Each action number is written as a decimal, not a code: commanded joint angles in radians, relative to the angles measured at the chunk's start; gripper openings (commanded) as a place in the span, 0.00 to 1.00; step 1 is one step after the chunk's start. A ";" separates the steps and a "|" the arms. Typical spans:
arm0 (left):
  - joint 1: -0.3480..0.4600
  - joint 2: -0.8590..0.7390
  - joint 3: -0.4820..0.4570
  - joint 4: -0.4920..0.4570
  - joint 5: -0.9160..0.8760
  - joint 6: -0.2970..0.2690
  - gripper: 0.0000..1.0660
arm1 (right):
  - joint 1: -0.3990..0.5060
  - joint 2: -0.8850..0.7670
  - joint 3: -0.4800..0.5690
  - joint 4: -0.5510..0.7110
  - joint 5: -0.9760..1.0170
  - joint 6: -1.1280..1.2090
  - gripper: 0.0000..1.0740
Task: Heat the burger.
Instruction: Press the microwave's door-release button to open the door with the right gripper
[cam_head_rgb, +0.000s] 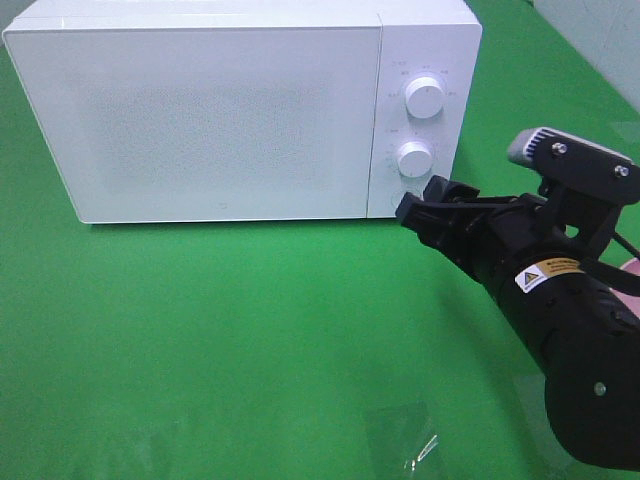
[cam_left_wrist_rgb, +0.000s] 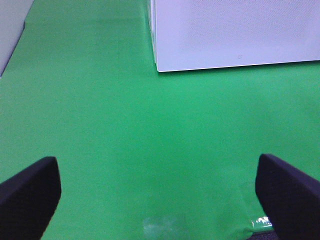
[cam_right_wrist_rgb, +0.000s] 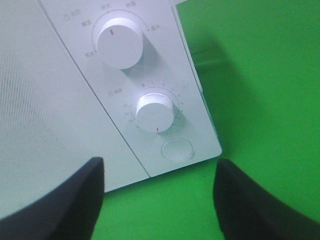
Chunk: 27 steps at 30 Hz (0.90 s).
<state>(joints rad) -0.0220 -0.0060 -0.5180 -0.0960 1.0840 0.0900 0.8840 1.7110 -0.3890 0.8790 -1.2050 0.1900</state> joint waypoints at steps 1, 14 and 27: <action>0.002 -0.017 0.002 -0.006 -0.015 0.001 0.92 | 0.002 0.003 -0.009 -0.005 -0.040 0.339 0.40; 0.002 -0.017 0.002 -0.006 -0.015 0.001 0.92 | 0.002 0.003 -0.009 -0.008 -0.012 0.938 0.00; 0.002 -0.017 0.002 -0.006 -0.015 0.001 0.92 | -0.062 0.003 -0.009 -0.072 0.194 1.014 0.00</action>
<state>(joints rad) -0.0220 -0.0060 -0.5180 -0.0960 1.0840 0.0900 0.8480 1.7110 -0.3890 0.8450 -1.0390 1.2020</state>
